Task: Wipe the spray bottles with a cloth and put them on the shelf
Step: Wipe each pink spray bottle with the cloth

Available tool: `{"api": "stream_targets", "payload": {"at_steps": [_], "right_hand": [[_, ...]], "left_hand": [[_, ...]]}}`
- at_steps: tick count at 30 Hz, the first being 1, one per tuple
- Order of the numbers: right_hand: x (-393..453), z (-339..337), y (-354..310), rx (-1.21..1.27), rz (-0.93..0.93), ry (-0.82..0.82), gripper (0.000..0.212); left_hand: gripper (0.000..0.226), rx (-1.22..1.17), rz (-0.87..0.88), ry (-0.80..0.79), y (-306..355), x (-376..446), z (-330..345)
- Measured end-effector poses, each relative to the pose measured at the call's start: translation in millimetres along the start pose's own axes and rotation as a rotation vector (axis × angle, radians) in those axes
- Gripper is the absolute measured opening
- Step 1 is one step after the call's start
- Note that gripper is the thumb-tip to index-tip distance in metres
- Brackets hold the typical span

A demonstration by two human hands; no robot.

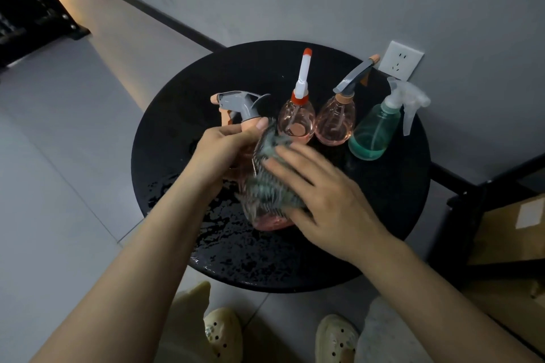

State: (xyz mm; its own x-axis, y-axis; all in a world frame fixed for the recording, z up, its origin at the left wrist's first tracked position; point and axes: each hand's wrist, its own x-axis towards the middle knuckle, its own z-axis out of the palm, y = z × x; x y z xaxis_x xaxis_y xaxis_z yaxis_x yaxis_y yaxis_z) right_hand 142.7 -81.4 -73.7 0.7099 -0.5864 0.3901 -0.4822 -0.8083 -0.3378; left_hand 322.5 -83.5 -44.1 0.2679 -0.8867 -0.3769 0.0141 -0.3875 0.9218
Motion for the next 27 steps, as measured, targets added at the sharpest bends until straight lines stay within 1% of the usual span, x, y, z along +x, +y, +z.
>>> {"api": "stream_targets", "payload": {"at_steps": [3,5,7,9,10,12,14,16,17,19,21,22,24,27], "right_hand": [[-12.1,-2.2,4.7,-0.025,-0.255,-0.100,0.050],[-16.2,-1.9,6.8,-0.038,-0.355,-0.155,0.058],[-15.6,-0.6,7.4,-0.036,-0.373,-0.190,0.063],[-11.3,0.6,8.5,-0.040,-0.338,-0.197,0.062],[-8.3,0.5,9.2,-0.047,-0.300,-0.192,0.059],[-2.0,-0.4,9.5,-0.053,-0.186,-0.172,0.054],[1.7,0.2,7.9,-0.036,-0.086,-0.153,0.056],[1.2,1.8,3.8,-0.034,-0.062,-0.151,0.058],[-0.7,2.6,1.6,-0.043,-0.094,-0.162,0.058],[-7.6,5.7,-1.5,-0.076,-0.249,-0.211,0.057],[-16.1,9.6,-3.9,-0.098,-0.415,-0.253,0.052],[-19.5,10.7,-4.7,-0.101,-0.465,-0.262,0.049],[-22.3,11.9,-5.2,-0.103,-0.504,-0.258,0.046],[-15.6,12.7,-3.0,-0.103,-0.470,-0.246,0.051]], "left_hand": [[0.026,-0.018,0.000,-0.019,-1.7,3.6,-5.6],[0.025,-0.060,0.026,-0.020,-3.7,5.7,-6.4],[0.020,-0.092,0.037,-0.013,-4.9,6.9,-6.5],[0.023,-0.086,0.026,-0.028,-6.6,7.5,-6.1],[0.024,-0.068,0.014,-0.044,-7.6,6.9,-5.2],[0.015,-0.022,-0.020,-0.067,-9.8,5.2,-1.6],[0.009,-0.016,-0.046,-0.069,-12.7,5.9,1.6],[0.010,-0.033,-0.051,-0.074,-14.2,7.3,2.4],[0.008,-0.044,-0.048,-0.078,-13.6,7.4,2.0],[0.006,-0.097,-0.040,-0.073,-11.3,7.5,0.5],[0.011,-0.127,-0.039,-0.056,-8.0,6.2,-1.7],[0.016,-0.104,-0.041,-0.049,-7.2,5.9,-3.1],[0.025,-0.046,-0.044,-0.041,-6.0,6.1,-5.6],[0.021,-0.071,-0.034,-0.048,-5.9,6.8,-5.0]]}}
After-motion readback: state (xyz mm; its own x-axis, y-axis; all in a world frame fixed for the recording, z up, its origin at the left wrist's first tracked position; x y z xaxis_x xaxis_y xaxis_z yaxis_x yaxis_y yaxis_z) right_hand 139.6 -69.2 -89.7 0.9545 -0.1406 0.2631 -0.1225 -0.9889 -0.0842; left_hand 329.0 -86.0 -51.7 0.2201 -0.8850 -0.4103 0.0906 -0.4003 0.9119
